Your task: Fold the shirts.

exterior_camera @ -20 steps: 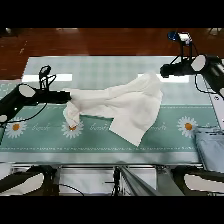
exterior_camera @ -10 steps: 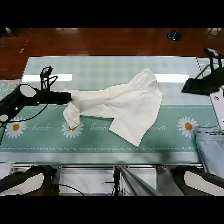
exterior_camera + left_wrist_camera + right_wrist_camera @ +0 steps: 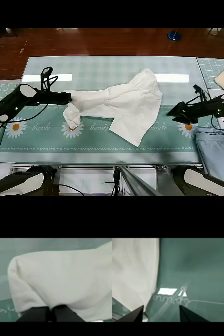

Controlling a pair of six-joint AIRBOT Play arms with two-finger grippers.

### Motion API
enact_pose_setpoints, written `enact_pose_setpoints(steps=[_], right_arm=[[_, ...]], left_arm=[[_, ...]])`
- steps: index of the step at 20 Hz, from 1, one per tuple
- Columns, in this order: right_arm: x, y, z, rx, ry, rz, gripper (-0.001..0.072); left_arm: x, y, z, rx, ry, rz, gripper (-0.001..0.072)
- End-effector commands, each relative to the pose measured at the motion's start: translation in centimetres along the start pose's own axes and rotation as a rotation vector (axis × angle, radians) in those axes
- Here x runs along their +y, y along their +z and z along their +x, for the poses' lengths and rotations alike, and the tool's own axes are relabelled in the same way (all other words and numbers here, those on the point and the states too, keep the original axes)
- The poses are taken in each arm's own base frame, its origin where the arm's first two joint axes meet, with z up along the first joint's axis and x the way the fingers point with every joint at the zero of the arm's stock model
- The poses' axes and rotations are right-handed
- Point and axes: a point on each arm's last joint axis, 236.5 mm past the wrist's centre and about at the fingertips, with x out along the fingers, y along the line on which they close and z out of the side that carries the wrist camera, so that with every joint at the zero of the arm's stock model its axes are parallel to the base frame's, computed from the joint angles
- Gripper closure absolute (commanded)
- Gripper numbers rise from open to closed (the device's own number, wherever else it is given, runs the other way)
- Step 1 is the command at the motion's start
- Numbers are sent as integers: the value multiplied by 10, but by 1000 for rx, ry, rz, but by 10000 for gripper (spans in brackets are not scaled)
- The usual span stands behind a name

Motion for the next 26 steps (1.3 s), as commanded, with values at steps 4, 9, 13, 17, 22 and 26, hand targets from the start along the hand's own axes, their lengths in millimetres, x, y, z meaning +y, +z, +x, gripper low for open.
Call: enact_pose_setpoints(steps=[4, 9, 13, 17, 22, 26], right_arm=[[-6, -13, 29, -13, 67, 82, 186], [11, -10, 48, -38, 70, 46, 187], [26, -6, 71, -69, 7, -14, 187], [14, -12, 73, -44, -48, 18, 187], [26, -4, 76, -75, -7, 37, 237], [37, -29, 102, 28, -25, -3, 239]], left_arm=[[0, 0, 0, 0, 0, 1, 674], [0, 0, 0, 0, 0, 9, 674], [0, 0, 0, 1, 0, 13, 674], [0, 0, 0, 1, 0, 20, 674], [0, 0, 0, 0, 0, 20, 674], [0, 0, 0, 0, 0, 20, 673]])
